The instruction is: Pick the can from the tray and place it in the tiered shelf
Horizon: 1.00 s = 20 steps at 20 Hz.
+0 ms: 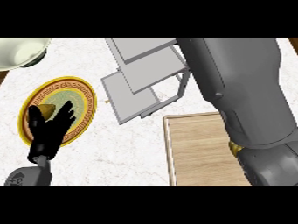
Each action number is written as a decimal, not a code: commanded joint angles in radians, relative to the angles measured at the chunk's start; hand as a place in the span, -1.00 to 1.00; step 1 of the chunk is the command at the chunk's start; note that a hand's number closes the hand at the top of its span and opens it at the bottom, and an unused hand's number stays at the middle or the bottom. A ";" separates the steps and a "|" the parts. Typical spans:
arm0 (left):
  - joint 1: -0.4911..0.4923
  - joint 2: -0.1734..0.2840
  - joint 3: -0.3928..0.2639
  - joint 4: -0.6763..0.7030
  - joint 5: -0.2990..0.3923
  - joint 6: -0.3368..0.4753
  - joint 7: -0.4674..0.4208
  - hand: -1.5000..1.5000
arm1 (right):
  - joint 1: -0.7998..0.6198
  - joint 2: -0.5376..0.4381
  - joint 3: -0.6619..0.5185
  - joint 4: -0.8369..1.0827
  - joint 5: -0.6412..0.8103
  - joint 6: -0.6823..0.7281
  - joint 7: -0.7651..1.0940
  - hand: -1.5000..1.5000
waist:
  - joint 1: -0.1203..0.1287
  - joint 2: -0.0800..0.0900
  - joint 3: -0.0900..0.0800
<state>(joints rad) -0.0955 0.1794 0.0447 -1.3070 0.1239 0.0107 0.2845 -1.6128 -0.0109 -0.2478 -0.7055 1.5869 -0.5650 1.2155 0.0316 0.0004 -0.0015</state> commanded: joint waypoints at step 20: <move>0.045 0.007 0.013 0.004 0.007 -0.008 -0.002 0.00 | 0.163 0.011 -0.028 -0.673 0.358 0.171 0.274 -1.00 | -0.025 -0.037 0.000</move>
